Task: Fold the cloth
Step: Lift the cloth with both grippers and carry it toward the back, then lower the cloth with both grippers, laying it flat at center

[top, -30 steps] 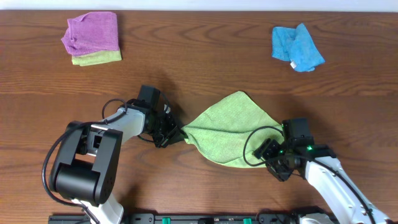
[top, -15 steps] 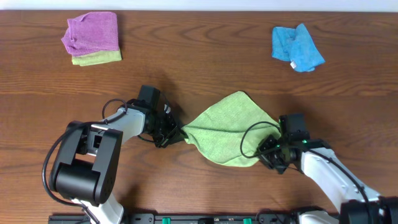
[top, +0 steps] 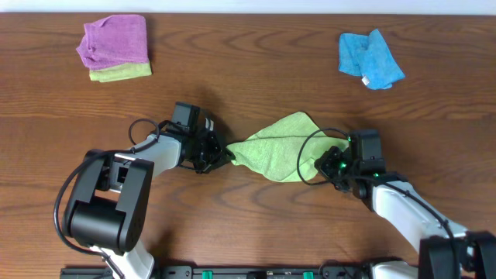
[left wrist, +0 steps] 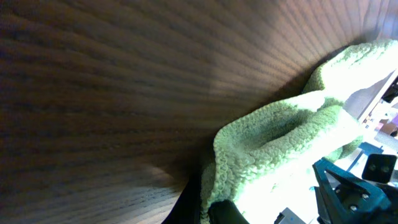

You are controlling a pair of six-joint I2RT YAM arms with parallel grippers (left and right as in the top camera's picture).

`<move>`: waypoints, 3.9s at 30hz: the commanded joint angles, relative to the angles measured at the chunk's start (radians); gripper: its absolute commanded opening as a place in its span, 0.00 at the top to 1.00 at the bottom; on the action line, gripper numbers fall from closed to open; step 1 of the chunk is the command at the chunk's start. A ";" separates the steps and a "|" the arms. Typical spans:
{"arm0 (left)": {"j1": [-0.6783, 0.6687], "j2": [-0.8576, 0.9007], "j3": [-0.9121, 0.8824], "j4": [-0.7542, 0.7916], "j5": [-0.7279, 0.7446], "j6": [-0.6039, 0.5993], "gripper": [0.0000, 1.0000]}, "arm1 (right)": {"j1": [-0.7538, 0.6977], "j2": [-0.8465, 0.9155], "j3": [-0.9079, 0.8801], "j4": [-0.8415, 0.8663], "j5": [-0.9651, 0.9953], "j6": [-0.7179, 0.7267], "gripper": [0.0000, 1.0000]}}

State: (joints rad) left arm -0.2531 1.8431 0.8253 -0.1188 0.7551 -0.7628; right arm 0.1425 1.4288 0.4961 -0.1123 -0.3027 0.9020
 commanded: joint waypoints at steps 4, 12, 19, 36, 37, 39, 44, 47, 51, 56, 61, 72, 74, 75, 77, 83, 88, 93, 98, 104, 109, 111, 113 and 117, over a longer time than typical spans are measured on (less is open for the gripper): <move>0.053 0.013 -0.009 -0.046 -0.005 0.053 0.94 | 0.009 0.080 0.069 -0.035 -0.111 -0.074 0.99; 0.055 -0.028 -0.009 -0.325 0.026 0.219 0.94 | 0.008 -0.111 0.091 -0.393 -0.062 -0.249 0.99; 0.055 -0.193 -0.021 -0.473 -0.051 0.235 0.94 | 0.008 -0.345 0.090 -0.587 -0.032 -0.388 0.99; 0.031 -0.301 -0.042 -0.004 0.011 -0.249 0.94 | 0.008 -0.192 0.166 -0.172 -0.101 -0.298 0.99; 0.031 -0.301 -0.028 0.010 -0.012 -0.254 0.94 | 0.008 -0.158 0.190 -0.160 -0.098 -0.302 0.99; 0.031 -0.301 0.010 0.031 -0.071 -0.256 0.95 | 0.009 -0.056 0.278 -0.144 -0.098 -0.332 0.99; 0.050 -0.290 0.115 0.048 -0.213 -0.253 0.94 | 0.008 0.140 0.509 -0.145 -0.108 -0.381 0.99; 0.073 -0.232 0.206 0.069 -0.269 -0.238 0.94 | 0.009 0.241 0.653 -0.145 -0.108 -0.409 0.99; 0.080 -0.105 0.333 0.117 -0.272 -0.235 0.94 | 0.009 0.346 0.798 -0.132 -0.105 -0.419 0.99; 0.091 0.046 0.550 0.122 -0.280 -0.201 0.94 | 0.005 0.470 0.975 -0.117 -0.097 -0.429 0.99; 0.121 0.123 0.735 0.053 -0.290 -0.145 0.94 | 0.002 0.558 1.147 -0.124 -0.098 -0.429 0.99; 0.164 0.124 0.891 -0.168 -0.230 -0.021 0.94 | 0.009 0.569 1.221 -0.274 -0.157 -0.463 0.99; 0.164 0.123 0.899 -0.209 -0.221 -0.002 0.94 | 0.016 0.569 1.221 -0.323 -0.158 -0.493 0.99; 0.164 0.122 0.900 -0.224 -0.206 0.011 0.94 | 0.019 0.568 1.221 -0.347 -0.159 -0.500 0.99; 0.164 0.118 0.900 -0.274 -0.173 0.040 0.94 | 0.024 0.565 1.221 -0.402 -0.172 -0.518 0.99; 0.162 0.072 0.900 -0.520 -0.161 0.186 0.94 | 0.029 0.563 1.221 -0.590 -0.184 -0.613 0.99; 0.159 0.049 0.900 -0.758 -0.155 0.274 0.94 | 0.029 0.563 1.221 -0.715 -0.184 -0.650 0.99; 0.131 0.049 0.898 -0.955 -0.150 0.370 0.94 | 0.029 0.563 1.221 -0.837 -0.184 -0.699 0.99; 0.083 0.049 0.886 -1.012 -0.163 0.389 0.94 | 0.029 0.561 1.220 -0.931 -0.176 -0.768 0.98; 0.068 0.048 0.798 -1.009 -0.160 0.384 0.94 | 0.029 0.525 1.186 -0.964 -0.173 -0.823 0.98; 0.063 0.013 0.681 -0.965 -0.133 0.353 0.94 | 0.029 0.399 1.070 -0.904 -0.168 -0.848 0.98; 0.056 -0.022 0.636 -0.921 -0.133 0.320 0.94 | 0.029 0.331 0.982 -0.861 -0.169 -0.845 0.98; 0.044 -0.067 0.584 -0.873 -0.134 0.286 0.94 | 0.029 0.254 0.879 -0.808 -0.169 -0.815 0.98; 0.005 -0.138 0.468 -0.802 -0.134 0.235 0.94 | 0.029 0.159 0.701 -0.721 -0.158 -0.774 0.99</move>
State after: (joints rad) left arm -0.2226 1.7477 1.3499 -0.9333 0.6075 -0.4759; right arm 0.1677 1.6173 1.2766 -0.8509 -0.4679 0.1009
